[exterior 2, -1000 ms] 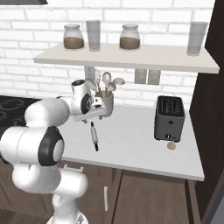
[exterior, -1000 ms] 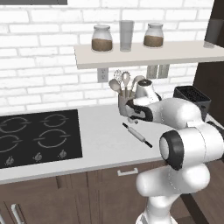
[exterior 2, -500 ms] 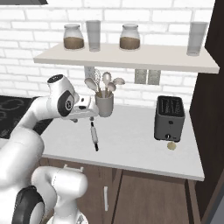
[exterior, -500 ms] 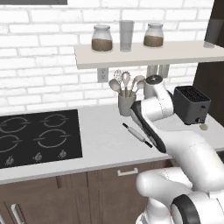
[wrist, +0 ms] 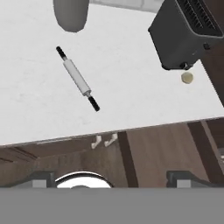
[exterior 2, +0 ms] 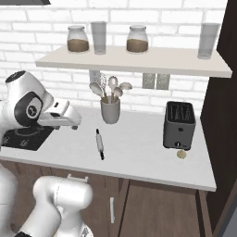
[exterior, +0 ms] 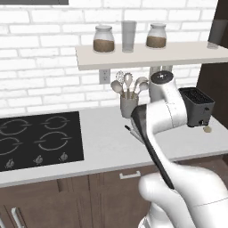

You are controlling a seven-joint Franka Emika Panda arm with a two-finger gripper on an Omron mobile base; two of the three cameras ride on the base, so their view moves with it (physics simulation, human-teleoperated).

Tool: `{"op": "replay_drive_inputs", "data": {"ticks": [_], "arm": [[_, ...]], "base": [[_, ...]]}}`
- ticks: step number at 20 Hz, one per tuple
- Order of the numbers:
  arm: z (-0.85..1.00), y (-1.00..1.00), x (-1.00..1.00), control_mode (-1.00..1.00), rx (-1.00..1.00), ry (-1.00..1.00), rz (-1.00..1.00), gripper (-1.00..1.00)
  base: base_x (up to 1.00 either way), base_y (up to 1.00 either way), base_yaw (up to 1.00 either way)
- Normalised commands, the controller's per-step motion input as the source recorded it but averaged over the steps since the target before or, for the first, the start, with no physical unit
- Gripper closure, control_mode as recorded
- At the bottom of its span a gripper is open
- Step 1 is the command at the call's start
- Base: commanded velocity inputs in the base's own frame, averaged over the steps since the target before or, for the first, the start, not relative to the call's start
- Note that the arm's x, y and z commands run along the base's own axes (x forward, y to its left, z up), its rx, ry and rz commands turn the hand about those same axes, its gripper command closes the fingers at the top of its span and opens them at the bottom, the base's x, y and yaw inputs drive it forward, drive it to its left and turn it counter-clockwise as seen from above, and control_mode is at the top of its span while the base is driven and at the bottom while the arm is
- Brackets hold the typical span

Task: Pick the rolling pin from the drawer and place it on the counter.

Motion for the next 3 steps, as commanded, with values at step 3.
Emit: {"op": "replay_drive_inputs", "data": {"ticks": [3], "arm": [[0.65,0.79,-0.89,-1.00,0.00,0.00,0.08,-1.00]], "base": [[0.00,0.00,0.00]]}}
